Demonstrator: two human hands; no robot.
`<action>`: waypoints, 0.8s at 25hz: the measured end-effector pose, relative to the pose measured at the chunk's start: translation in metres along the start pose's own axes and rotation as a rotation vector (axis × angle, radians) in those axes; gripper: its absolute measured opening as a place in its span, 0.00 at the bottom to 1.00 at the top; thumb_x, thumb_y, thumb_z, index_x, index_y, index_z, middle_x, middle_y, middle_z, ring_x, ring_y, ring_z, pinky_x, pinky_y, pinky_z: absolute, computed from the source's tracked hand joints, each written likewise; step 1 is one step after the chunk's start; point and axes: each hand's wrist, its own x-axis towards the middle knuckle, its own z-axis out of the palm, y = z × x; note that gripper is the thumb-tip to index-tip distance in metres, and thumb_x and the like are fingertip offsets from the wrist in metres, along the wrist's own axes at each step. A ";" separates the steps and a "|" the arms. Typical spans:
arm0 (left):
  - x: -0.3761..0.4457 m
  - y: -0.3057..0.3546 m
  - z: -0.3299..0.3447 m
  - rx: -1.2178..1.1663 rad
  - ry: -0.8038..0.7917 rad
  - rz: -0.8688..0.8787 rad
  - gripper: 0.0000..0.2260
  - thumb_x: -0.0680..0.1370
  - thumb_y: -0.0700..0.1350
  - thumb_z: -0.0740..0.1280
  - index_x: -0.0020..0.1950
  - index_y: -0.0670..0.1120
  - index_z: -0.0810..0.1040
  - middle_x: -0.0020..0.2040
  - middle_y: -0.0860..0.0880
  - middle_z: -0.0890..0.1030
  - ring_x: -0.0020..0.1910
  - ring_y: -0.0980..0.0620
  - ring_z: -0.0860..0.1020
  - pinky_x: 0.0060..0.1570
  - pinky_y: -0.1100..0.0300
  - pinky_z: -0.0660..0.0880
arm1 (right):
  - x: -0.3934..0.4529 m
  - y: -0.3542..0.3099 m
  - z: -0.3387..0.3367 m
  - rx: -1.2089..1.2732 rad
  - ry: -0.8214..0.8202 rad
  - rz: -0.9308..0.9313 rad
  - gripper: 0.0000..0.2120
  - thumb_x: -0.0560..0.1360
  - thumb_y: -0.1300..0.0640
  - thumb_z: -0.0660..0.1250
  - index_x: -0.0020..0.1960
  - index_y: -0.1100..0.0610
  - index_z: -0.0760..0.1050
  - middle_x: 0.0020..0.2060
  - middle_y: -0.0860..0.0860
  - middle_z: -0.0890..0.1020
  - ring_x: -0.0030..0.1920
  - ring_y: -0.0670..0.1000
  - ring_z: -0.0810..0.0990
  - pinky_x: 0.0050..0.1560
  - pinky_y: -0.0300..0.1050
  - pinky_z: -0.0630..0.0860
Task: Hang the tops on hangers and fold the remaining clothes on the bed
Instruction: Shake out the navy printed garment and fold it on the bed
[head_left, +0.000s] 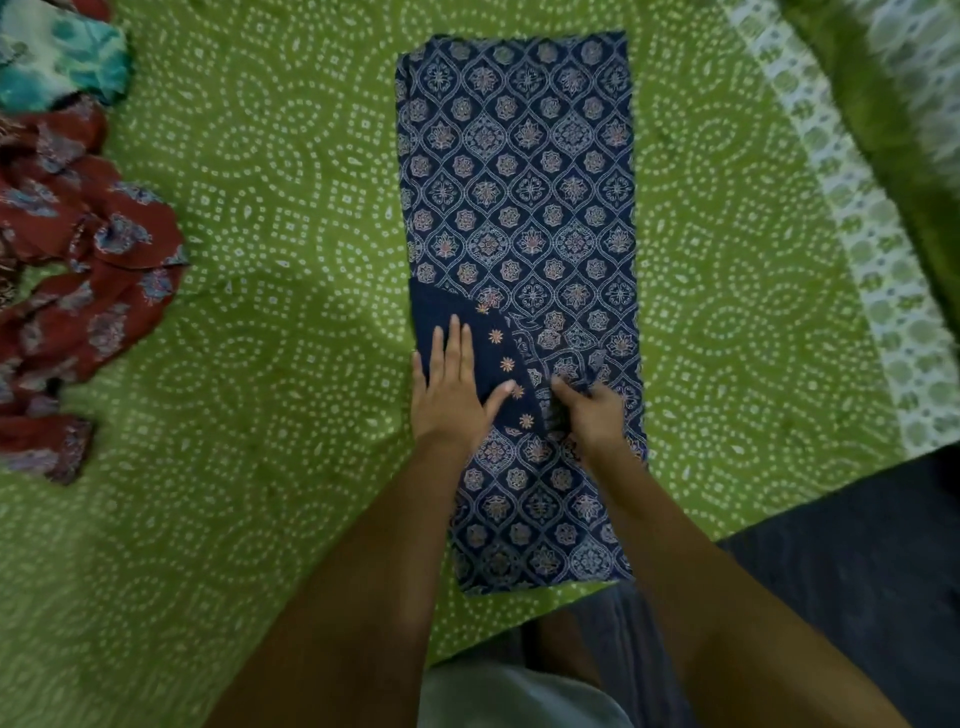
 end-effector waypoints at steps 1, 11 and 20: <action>0.003 -0.002 0.004 0.024 -0.018 -0.014 0.40 0.74 0.70 0.35 0.74 0.45 0.27 0.74 0.49 0.27 0.74 0.49 0.29 0.73 0.46 0.36 | 0.000 0.004 -0.004 -0.068 0.044 -0.045 0.08 0.75 0.56 0.70 0.46 0.60 0.74 0.40 0.57 0.82 0.36 0.54 0.81 0.37 0.49 0.82; -0.041 -0.067 0.027 0.294 0.014 0.688 0.42 0.71 0.42 0.61 0.78 0.47 0.40 0.78 0.49 0.40 0.77 0.46 0.42 0.75 0.46 0.42 | 0.026 0.034 -0.149 -1.766 -0.464 -1.302 0.35 0.68 0.67 0.61 0.74 0.56 0.60 0.73 0.55 0.65 0.73 0.56 0.62 0.69 0.60 0.65; -0.027 -0.073 0.044 -0.267 0.024 0.621 0.31 0.73 0.29 0.59 0.74 0.48 0.64 0.74 0.53 0.62 0.75 0.54 0.56 0.75 0.61 0.47 | 0.056 -0.004 -0.122 -1.549 -0.738 -1.148 0.28 0.71 0.65 0.56 0.68 0.49 0.72 0.68 0.46 0.72 0.70 0.48 0.69 0.68 0.52 0.69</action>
